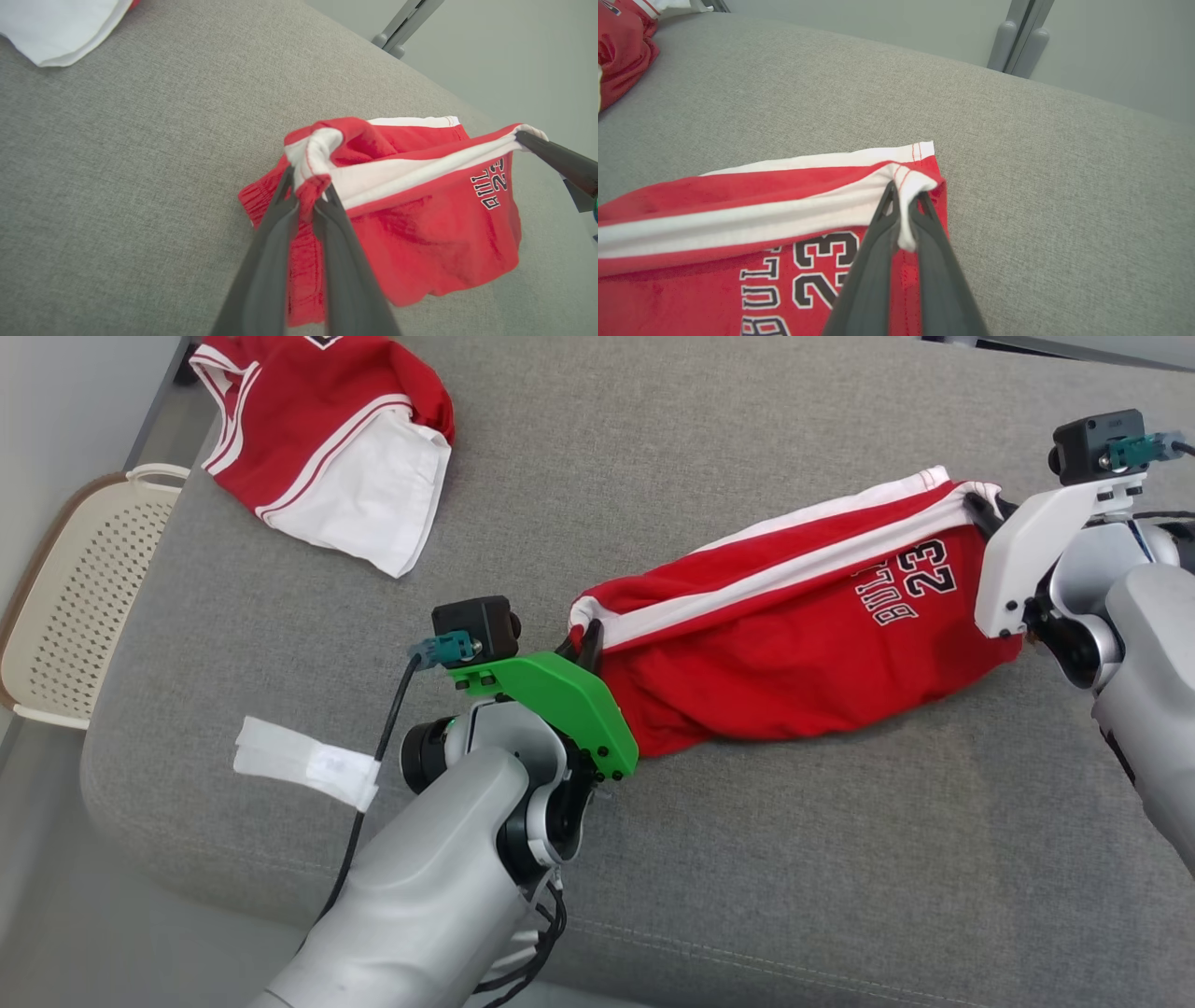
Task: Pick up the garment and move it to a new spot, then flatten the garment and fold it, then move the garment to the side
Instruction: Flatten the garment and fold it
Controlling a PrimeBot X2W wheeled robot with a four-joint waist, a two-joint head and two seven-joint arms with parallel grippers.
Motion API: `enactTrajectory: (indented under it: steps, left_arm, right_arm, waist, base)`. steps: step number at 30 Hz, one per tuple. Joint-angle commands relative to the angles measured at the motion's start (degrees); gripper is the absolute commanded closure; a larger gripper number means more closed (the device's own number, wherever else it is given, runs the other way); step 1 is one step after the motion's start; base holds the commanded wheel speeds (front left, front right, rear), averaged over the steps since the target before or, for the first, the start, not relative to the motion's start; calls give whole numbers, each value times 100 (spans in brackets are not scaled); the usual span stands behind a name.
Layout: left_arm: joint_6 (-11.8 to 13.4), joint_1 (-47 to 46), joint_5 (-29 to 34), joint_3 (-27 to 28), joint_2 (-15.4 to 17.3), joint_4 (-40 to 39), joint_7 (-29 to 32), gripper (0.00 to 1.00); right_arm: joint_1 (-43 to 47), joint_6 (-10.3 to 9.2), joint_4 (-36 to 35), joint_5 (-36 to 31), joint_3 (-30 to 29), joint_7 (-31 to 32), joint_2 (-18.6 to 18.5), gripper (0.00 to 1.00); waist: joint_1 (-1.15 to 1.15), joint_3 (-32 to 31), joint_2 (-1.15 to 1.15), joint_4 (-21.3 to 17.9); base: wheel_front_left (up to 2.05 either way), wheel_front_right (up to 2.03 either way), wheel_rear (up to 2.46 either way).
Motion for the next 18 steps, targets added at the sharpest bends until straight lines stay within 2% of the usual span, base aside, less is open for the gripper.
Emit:
enactTrajectory:
  steps: [1,10,12,13,14,17,18]
  left_arm:
    - [48,-161,-64,-58,34,83,21,100]
    - [194,-817,-844,-531,32,484,28,98]
    - [235,-945,-975,-654,33,528,6,71]
    - [276,-1056,-1077,-782,32,552,-29,3]
    - [282,-1105,-1138,-842,32,558,-45,0]
    - [295,-1253,-1319,-1101,31,598,-150,0]
    - [288,-1283,-1355,-1164,31,620,-163,0]
  right_arm:
    - [-153,-12,140,78,64,-49,-15,100]
    - [-859,-12,1028,264,590,-196,156,100]
    - [-949,-12,1162,321,678,-214,177,100]
    - [-1016,-12,1276,389,758,-257,196,100]
    - [-1051,-12,1331,416,794,-281,193,100]
    - [-1124,-11,1457,477,1006,-382,174,100]
    - [-1143,-11,1475,503,1056,-407,158,69]
  waist:
    - [0,105,0,81]
    - [0,335,0,116]
    - [0,358,0,126]
    - [0,362,0,138]
    - [0,361,0,147]
    - [0,344,0,212]
    - [0,341,0,232]
  base:
    - [0,0,0]
    - [0,0,0]
    - [0,0,0]
    - [0,0,0]
    - [0,0,0]
    - [0,0,0]
    - [0,0,0]
